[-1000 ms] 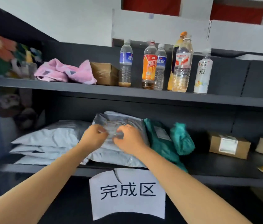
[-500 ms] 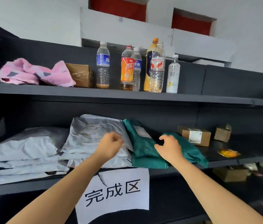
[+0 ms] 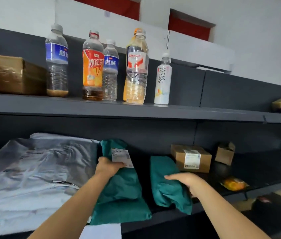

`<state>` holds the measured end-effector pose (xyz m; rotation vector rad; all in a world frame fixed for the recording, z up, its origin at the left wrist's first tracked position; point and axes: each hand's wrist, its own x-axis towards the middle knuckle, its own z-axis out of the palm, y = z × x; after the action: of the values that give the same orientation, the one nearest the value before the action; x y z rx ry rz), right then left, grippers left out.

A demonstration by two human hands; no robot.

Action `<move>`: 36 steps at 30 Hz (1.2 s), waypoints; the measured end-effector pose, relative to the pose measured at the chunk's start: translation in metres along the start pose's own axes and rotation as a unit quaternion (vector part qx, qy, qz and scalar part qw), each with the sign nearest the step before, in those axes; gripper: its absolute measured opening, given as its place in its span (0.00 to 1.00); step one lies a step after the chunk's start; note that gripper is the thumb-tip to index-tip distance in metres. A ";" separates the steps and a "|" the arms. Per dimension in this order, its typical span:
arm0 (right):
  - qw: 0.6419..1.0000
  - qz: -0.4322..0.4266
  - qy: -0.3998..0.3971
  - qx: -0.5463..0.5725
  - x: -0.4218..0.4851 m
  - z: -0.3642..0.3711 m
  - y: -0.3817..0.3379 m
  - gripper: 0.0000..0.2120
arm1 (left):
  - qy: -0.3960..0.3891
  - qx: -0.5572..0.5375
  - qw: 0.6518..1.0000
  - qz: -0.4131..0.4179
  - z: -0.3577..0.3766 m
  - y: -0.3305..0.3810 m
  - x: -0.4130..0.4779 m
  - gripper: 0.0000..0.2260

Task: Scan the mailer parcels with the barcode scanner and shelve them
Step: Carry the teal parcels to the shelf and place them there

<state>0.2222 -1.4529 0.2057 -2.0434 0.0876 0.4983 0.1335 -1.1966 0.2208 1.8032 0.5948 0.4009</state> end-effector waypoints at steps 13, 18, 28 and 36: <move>0.953 0.021 -0.033 0.301 0.022 0.064 -0.020 0.14 | -0.113 0.023 0.991 -0.064 -0.011 -0.020 0.005 0.21; 0.936 0.011 -0.125 0.329 0.020 0.069 -0.029 0.21 | -0.047 0.165 0.985 -0.029 -0.006 -0.015 0.005 0.28; 0.931 -0.268 0.008 0.248 -0.010 0.107 -0.093 0.23 | -0.011 -0.047 0.971 0.233 -0.016 0.002 -0.001 0.19; 0.916 -0.322 0.043 -0.236 -0.052 0.138 -0.132 0.33 | 0.052 -0.091 0.991 0.079 -0.044 0.039 0.011 0.16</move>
<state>0.1663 -1.2763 0.2750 -2.3909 -0.6977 0.0030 0.1262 -1.1645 0.2709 1.6667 0.4728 0.6406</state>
